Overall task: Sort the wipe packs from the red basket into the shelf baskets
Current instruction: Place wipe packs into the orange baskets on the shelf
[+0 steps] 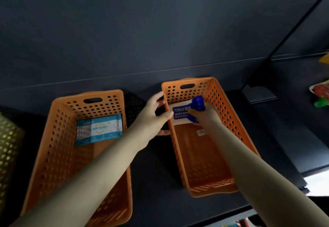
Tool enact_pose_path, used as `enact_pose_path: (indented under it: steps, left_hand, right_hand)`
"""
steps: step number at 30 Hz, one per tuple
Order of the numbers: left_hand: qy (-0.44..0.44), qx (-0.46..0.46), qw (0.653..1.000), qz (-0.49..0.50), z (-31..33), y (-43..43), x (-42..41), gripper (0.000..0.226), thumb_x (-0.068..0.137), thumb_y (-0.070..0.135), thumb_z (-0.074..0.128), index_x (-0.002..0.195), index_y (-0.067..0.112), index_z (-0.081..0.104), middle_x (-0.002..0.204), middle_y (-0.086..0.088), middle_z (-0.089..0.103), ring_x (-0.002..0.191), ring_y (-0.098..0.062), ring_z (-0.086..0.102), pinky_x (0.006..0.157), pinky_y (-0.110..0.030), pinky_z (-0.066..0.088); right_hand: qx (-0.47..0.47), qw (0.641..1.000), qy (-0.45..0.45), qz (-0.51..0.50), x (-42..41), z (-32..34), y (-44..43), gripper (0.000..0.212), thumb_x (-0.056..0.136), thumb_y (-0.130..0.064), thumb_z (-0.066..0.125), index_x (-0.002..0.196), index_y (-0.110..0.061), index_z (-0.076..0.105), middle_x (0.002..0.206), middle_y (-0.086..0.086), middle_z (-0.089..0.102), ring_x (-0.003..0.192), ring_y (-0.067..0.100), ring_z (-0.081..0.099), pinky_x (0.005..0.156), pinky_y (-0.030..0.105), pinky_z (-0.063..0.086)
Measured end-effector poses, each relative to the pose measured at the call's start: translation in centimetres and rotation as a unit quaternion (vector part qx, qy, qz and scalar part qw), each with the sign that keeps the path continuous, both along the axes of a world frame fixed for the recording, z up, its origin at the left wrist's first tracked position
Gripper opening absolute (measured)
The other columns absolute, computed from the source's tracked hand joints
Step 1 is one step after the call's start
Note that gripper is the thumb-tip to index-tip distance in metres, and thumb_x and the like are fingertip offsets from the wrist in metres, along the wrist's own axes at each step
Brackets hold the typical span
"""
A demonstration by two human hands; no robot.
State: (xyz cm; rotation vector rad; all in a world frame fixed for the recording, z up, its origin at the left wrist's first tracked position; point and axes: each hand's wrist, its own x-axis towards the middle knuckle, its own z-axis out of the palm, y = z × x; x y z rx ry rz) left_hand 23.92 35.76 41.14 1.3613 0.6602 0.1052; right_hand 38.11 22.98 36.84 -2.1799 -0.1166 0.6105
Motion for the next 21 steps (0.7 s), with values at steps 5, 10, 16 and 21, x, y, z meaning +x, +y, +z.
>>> enact_pose_path:
  steps: [5,10,16,21]
  left_hand:
    - [0.009,0.088,0.996,-0.026,0.3,-0.1,0.1,0.068,0.094,0.016,0.062,0.148,0.04,0.028,0.15,0.008,0.042,0.121,-0.015,0.055,0.088,-0.043,0.058]
    - [0.023,0.309,0.948,-0.077,2.3,0.7,-1.4,0.059,0.092,0.024,0.065,0.146,0.024,0.04,0.149,-0.001,0.045,0.129,-0.017,0.049,0.106,-0.032,0.041]
    - [-0.029,0.396,0.909,-0.125,6.2,0.0,-9.2,0.038,0.094,0.019,0.061,0.132,0.02,0.054,0.128,0.001,0.061,0.101,-0.01,0.06,0.089,-0.021,0.044]
    - [-0.101,0.429,0.887,-0.139,7.1,-3.3,-19.6,0.027,0.094,0.015,0.06,0.12,0.021,0.062,0.11,0.007,0.064,0.096,-0.008,0.062,0.081,-0.008,0.044]
  right_hand:
    - [-0.01,0.995,-0.096,0.025,-0.5,1.6,0.1,0.026,0.087,-0.032,0.07,0.105,-0.019,0.057,0.098,0.001,0.069,0.078,0.008,0.064,0.06,0.013,0.044]
    - [-0.064,0.973,-0.2,0.091,-2.2,7.3,-0.5,0.047,0.09,-0.037,0.065,0.131,-0.018,0.052,0.122,0.005,0.065,0.086,0.015,0.06,0.064,0.023,0.045]
    - [-0.047,0.943,-0.312,0.109,-11.0,13.1,-5.9,0.045,0.088,-0.03,0.068,0.131,-0.022,0.056,0.131,0.001,0.061,0.117,0.019,0.056,0.084,0.023,0.038]
    - [-0.046,0.936,-0.34,0.07,-23.2,13.0,-12.5,0.051,0.084,-0.029,0.072,0.131,-0.017,0.057,0.126,0.011,0.062,0.113,0.029,0.059,0.089,0.03,0.044]
